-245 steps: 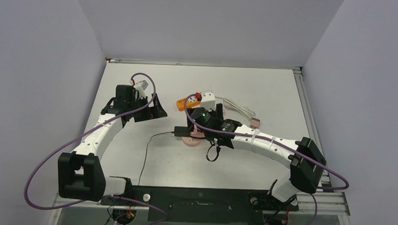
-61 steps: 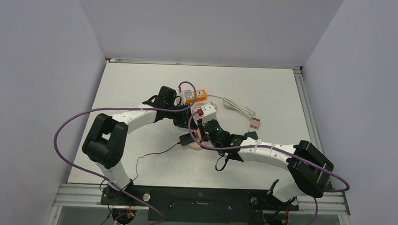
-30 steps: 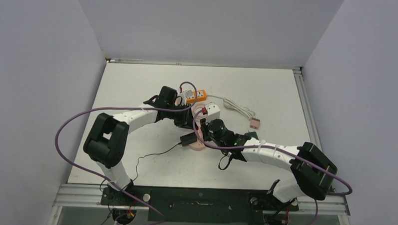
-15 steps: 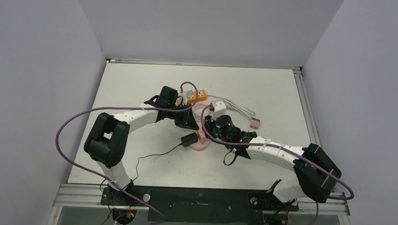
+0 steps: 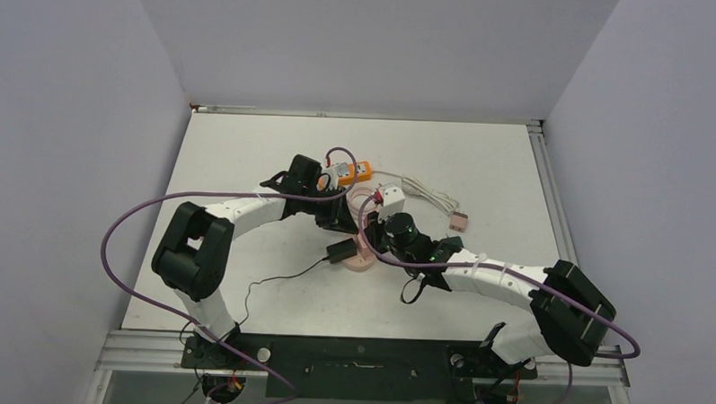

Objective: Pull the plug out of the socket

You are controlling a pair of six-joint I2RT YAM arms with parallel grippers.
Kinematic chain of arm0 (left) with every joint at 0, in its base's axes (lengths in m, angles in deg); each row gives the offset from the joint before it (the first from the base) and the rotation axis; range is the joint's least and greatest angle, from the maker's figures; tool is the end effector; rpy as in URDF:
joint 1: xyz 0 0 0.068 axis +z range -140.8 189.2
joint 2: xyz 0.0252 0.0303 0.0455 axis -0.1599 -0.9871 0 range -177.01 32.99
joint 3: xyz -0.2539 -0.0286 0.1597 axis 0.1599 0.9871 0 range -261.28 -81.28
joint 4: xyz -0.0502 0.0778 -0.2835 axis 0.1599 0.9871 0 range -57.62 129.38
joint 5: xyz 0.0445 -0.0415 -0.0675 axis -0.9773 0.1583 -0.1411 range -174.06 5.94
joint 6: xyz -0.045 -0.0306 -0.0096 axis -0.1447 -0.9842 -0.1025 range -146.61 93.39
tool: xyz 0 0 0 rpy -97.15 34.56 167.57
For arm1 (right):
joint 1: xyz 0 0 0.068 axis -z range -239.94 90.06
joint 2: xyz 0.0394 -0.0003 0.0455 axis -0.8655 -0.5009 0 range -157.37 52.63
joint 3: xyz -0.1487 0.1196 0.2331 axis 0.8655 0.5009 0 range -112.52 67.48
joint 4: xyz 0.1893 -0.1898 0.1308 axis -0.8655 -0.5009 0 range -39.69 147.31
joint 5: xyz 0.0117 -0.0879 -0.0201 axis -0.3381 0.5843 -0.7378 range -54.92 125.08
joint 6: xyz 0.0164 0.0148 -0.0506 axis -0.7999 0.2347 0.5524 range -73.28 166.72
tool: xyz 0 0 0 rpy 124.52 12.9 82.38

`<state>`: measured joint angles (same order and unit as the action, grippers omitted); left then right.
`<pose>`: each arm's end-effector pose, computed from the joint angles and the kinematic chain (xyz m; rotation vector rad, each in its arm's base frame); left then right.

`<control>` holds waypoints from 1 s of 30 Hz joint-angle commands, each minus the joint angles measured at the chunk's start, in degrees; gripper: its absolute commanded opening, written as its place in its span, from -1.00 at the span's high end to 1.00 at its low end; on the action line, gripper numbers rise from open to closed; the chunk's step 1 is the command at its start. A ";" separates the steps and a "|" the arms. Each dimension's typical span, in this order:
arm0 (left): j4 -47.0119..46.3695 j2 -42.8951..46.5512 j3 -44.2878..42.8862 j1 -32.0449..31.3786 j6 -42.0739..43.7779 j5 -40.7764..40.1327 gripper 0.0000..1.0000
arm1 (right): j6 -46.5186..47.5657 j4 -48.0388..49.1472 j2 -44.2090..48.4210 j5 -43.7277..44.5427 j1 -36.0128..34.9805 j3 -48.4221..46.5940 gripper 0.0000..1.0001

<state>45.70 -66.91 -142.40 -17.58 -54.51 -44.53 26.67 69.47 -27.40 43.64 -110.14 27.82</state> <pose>0.3398 -0.1982 0.1902 0.2948 2.5971 -1.2369 0.2107 0.2442 0.2117 -0.4575 2.0624 0.5975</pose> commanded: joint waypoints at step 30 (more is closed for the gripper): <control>6.17 -4.34 1.44 -0.20 4.61 -10.96 0.74 | 3.55 1.78 2.96 10.18 -4.46 -2.68 0.89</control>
<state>45.61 -67.37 -142.84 -17.89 -54.49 -43.92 27.92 68.23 -26.55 48.25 -111.97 27.73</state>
